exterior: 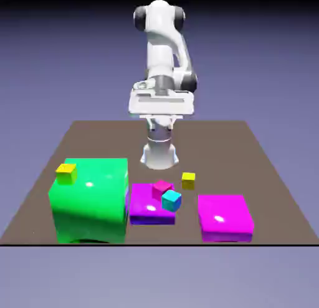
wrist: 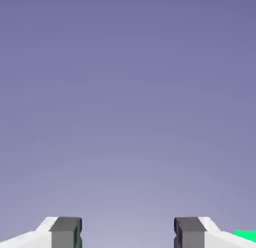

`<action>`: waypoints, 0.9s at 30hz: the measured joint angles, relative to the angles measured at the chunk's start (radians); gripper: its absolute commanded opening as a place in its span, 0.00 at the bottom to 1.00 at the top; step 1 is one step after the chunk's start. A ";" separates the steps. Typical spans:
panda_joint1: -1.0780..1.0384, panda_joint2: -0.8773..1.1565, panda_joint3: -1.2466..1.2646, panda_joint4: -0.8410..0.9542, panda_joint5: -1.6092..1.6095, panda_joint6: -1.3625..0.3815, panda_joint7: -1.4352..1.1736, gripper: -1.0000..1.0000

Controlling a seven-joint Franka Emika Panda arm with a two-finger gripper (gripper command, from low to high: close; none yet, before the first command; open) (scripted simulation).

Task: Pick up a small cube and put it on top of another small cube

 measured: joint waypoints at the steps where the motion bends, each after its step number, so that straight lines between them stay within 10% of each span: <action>1: 0.005 0.033 0.013 0.001 0.019 -0.043 0.014 0.50; 17: 0.104 0.557 0.215 0.010 0.322 -0.728 0.226 0.50; 23: 0.108 0.738 0.242 -0.018 0.376 -0.518 0.190 0.50; 24: 0.111 0.766 0.246 -0.023 0.385 -0.486 0.184 0.00; 27: 0.107 0.730 0.241 -0.017 0.376 -0.528 0.190 0.00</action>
